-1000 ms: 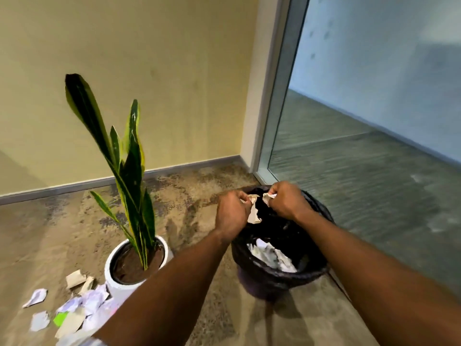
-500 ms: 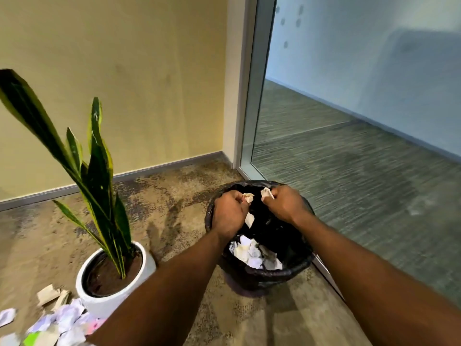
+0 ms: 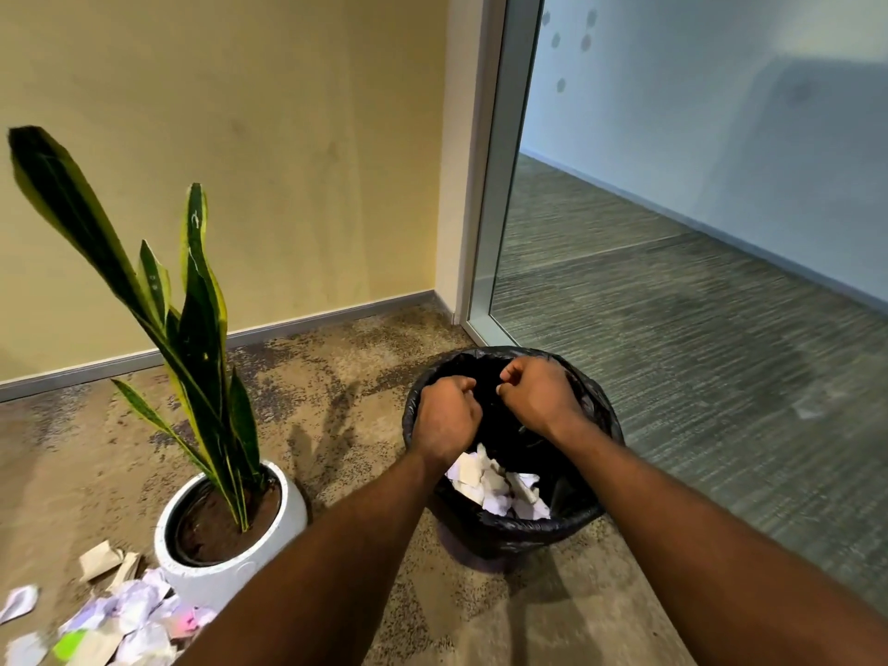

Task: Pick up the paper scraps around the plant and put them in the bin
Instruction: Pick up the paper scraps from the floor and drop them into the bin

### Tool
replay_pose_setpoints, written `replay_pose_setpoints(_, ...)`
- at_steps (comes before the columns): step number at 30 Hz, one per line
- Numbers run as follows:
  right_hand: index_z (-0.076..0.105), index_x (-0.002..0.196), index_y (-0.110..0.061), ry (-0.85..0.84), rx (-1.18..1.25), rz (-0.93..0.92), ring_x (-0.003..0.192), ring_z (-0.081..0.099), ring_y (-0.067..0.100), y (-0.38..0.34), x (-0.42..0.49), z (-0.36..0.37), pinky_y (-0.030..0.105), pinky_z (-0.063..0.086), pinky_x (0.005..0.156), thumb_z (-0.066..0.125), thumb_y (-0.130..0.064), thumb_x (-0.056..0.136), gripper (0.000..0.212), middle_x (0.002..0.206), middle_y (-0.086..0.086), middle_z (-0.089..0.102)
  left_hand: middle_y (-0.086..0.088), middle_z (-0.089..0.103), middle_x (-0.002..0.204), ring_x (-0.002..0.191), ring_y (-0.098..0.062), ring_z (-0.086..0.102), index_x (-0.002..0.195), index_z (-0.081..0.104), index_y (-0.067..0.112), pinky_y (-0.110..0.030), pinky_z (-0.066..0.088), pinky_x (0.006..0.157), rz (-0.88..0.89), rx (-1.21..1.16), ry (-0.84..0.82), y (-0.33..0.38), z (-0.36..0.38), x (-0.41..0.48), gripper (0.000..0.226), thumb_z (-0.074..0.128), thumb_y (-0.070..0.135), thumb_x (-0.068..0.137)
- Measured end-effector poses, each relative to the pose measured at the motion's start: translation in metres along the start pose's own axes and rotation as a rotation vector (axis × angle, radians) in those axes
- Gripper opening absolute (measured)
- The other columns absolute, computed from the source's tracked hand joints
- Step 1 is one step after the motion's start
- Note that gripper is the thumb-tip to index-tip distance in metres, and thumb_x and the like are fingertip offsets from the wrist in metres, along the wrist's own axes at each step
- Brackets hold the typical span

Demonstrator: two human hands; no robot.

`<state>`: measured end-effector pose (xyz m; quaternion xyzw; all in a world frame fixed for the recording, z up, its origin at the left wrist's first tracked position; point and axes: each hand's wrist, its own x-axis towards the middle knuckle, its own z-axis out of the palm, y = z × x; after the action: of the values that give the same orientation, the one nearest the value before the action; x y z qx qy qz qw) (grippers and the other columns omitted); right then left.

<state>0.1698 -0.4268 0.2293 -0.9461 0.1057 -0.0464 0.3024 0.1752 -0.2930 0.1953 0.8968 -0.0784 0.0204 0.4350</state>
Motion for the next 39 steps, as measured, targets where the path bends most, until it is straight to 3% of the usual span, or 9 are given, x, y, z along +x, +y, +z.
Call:
replay_pose_setpoints(3,0.069,0.100,-0.014,0.068,0.044,-0.110,0.086,0.064,0.018,-0.021,-0.006,0.012,0.029,0.052,0.081,0.067,-0.016,0.085,0.015,0.099,0.004,0.070,-0.007,0.069,0.120,0.102,-0.016,0.067,0.126,0.064,0.009,-0.023,0.052,0.092,0.013,-0.025,0.087,-0.006,-0.016,-0.006,0.037,0.045,0.003,0.095)
replay_pose_setpoints(8,0.068,0.106,-0.013,0.105,0.088,-0.370,0.095,0.058,0.014,-0.073,-0.032,0.053,0.024,0.047,0.086,0.060,-0.011,0.086,0.022,0.107,0.001,0.062,0.000,0.071,0.107,0.086,-0.010,0.065,0.117,0.067,0.017,-0.024,0.055,0.075,-0.002,-0.077,0.282,-0.036,-0.058,-0.031,0.032,0.048,0.006,0.094)
replay_pose_setpoints(11,0.067,0.112,-0.014,0.012,0.082,-0.472,0.098,0.059,0.016,-0.095,-0.058,0.100,0.031,0.051,0.088,0.058,-0.012,0.088,0.026,0.112,0.002,0.063,-0.003,0.071,0.105,0.090,-0.017,0.065,0.113,0.069,0.016,-0.029,0.052,0.079,-0.032,-0.005,0.331,-0.086,-0.080,-0.068,0.032,0.049,0.007,0.090)
replay_pose_setpoints(14,0.068,0.108,-0.015,-0.162,0.020,-0.504,0.099,0.060,0.020,-0.102,-0.087,0.157,0.034,0.051,0.087,0.057,-0.014,0.087,0.023,0.110,0.003,0.064,-0.006,0.071,0.101,0.093,-0.025,0.064,0.108,0.071,0.019,-0.038,0.051,0.080,-0.104,0.159,0.263,-0.152,-0.092,-0.115,0.030,0.053,0.009,0.085)
replay_pose_setpoints(17,0.070,0.102,-0.015,-0.312,-0.034,-0.468,0.097,0.061,0.023,-0.094,-0.119,0.217,0.035,0.052,0.084,0.059,-0.013,0.086,0.020,0.106,0.005,0.065,-0.007,0.071,0.097,0.092,-0.026,0.065,0.098,0.072,0.018,-0.035,0.051,0.074,-0.170,0.294,0.158,-0.220,-0.096,-0.167,0.026,0.055,0.009,0.081)
replay_pose_setpoints(22,0.069,0.113,-0.021,-0.538,-0.170,-0.413,0.108,0.060,0.024,-0.071,-0.154,0.296,0.034,0.049,0.095,0.060,-0.017,0.087,0.028,0.118,0.004,0.065,-0.003,0.065,0.113,0.098,-0.026,0.061,0.114,0.065,0.020,-0.033,0.053,0.069,-0.214,0.538,-0.046,-0.302,-0.092,-0.229,0.028,0.060,0.021,0.087)
replay_pose_setpoints(27,0.059,0.129,-0.023,-0.661,-0.249,-0.448,0.117,0.056,0.024,-0.061,-0.165,0.346,0.033,0.046,0.100,0.056,-0.017,0.090,0.039,0.132,0.004,0.058,-0.011,0.045,0.140,0.121,-0.031,0.048,0.138,0.043,0.019,-0.038,0.046,0.093,-0.423,0.602,-0.140,-0.331,-0.089,-0.231,0.049,0.053,0.033,0.092)
replay_pose_setpoints(34,0.024,0.151,-0.028,-0.722,-0.584,-0.635,0.124,0.043,0.035,-0.048,-0.162,0.386,0.037,0.037,0.107,0.044,-0.017,0.086,0.069,0.138,0.017,0.043,-0.017,0.036,0.147,0.128,-0.038,0.041,0.147,0.031,0.018,-0.045,0.044,0.102,-0.560,0.617,-0.253,-0.349,-0.081,-0.226,0.053,0.041,0.024,0.095)
replay_pose_setpoints(39,0.039,0.141,-0.019,-0.623,-0.685,-0.677,0.116,0.043,0.034,-0.046,-0.161,0.395,0.041,0.037,0.100,0.038,-0.021,0.088,0.053,0.127,0.015,0.052,-0.011,0.045,0.137,0.119,-0.034,0.045,0.139,0.039,0.022,-0.042,0.046,0.094,-0.540,0.561,-0.228,-0.357,-0.084,-0.227,0.050,0.051,0.029,0.091)
